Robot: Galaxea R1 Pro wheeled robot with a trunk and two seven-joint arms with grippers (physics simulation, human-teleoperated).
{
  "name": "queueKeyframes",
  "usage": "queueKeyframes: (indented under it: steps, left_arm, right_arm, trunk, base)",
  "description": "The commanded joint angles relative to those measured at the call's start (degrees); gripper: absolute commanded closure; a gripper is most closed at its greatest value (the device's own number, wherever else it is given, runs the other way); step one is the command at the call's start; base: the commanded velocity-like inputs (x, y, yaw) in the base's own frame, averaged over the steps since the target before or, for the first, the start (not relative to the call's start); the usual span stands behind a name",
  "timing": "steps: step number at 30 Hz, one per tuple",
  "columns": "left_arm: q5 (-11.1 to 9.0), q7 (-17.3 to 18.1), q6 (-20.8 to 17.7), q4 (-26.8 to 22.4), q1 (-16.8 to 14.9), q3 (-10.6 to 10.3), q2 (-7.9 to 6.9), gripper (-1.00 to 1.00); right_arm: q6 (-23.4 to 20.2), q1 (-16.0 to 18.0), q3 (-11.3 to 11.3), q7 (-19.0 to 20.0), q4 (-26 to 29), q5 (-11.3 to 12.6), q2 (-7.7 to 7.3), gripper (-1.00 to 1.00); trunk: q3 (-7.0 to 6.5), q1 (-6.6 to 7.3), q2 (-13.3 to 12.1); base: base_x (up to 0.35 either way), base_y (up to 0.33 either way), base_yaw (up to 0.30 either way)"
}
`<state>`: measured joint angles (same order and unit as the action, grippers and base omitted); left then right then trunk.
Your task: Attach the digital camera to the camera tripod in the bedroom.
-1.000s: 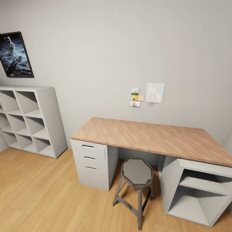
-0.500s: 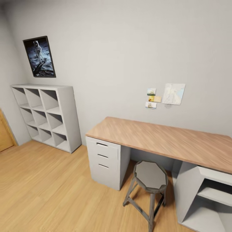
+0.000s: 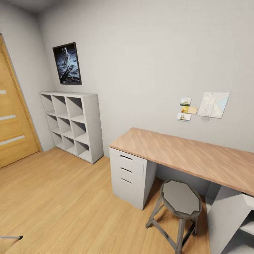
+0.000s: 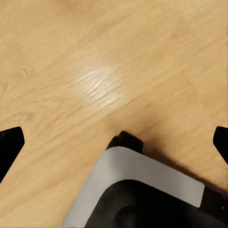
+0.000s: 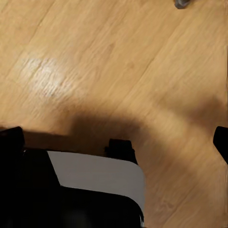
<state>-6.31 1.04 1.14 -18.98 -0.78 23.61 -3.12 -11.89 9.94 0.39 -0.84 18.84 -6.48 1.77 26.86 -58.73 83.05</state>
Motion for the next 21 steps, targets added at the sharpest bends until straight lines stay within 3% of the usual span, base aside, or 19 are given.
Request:
queueKeyframes:
  steps: [1, 5, 6, 10, 11, 12, 13, 17, 21]
  left_arm:
    - [-1.6, 0.1, -1.5, -2.1, -0.2, 0.4, 0.06, -1.00]
    - [-5.1, 0.0, -9.6, -12.3, -0.5, 1.3, 0.43, -1.00]
    - [-5.1, 0.0, -9.6, -12.3, -0.5, 1.3, 0.43, -1.00]
    - [-6.9, -0.3, -16.6, -24.1, 0.0, 1.7, 2.54, -1.00]
    - [-6.9, -0.3, -16.6, -24.1, 0.0, 1.7, 2.54, -1.00]
    - [-7.4, -1.0, -19.8, -33.1, 1.2, 2.0, 4.90, -1.00]
    - [-7.5, -1.5, -20.9, -36.1, 1.9, 2.0, 5.60, -1.00]
    - [-8.8, -4.2, -26.3, -48.1, 5.1, 2.3, 7.78, -1.00]
    - [-13.1, -6.4, -29.7, -58.1, 9.4, 2.4, 9.19, -1.00]
  right_arm:
    - [-2.9, 0.0, 0.1, -0.1, 2.6, -1.3, 0.25, -1.00]
    - [-11.7, -0.2, 0.2, -0.1, 12.9, -4.7, 1.34, -1.00]
    - [-11.7, -0.2, 0.2, -0.1, 12.9, -4.7, 1.34, -1.00]
    - [-19.3, -0.4, 1.9, 0.0, 22.6, -7.3, 2.44, -1.00]
    - [-19.3, -0.4, 1.9, 0.0, 22.6, -7.3, 2.44, -1.00]
    - [-24.9, -0.5, 4.7, 0.1, 29.1, -8.3, 2.98, -1.00]
    - [-26.7, -0.5, 5.8, 0.1, 31.4, -8.5, 3.12, -1.00]
    - [-34.5, -0.5, 10.4, 0.2, 43.5, -8.5, 3.57, -1.00]
    - [-43.5, -0.5, 13.5, 0.4, 56.3, -7.9, 4.03, -1.00]
  trunk:
    - [0.07, 0.00, 0.0]
    - [0.07, 0.00, 0.0]
    - [0.07, 0.00, 0.0]
    - [0.07, 0.00, 0.0]
    - [0.07, 0.00, 0.0]
    - [0.07, 0.00, 0.0]
    - [0.07, 0.00, 0.0]
    - [0.07, 0.00, 0.0]
    - [0.07, 0.00, 0.0]
  base:
    - [0.000, 0.000, 0.278]
    - [0.000, 0.000, 0.275]
    - [0.000, 0.000, 0.274]
    - [0.000, 0.000, 0.273]
    - [0.000, 0.000, 0.272]
    - [0.000, 0.000, 0.272]
    - [0.000, 0.000, 0.272]
    - [0.000, 0.000, 0.276]
    - [0.000, 0.000, 0.281]
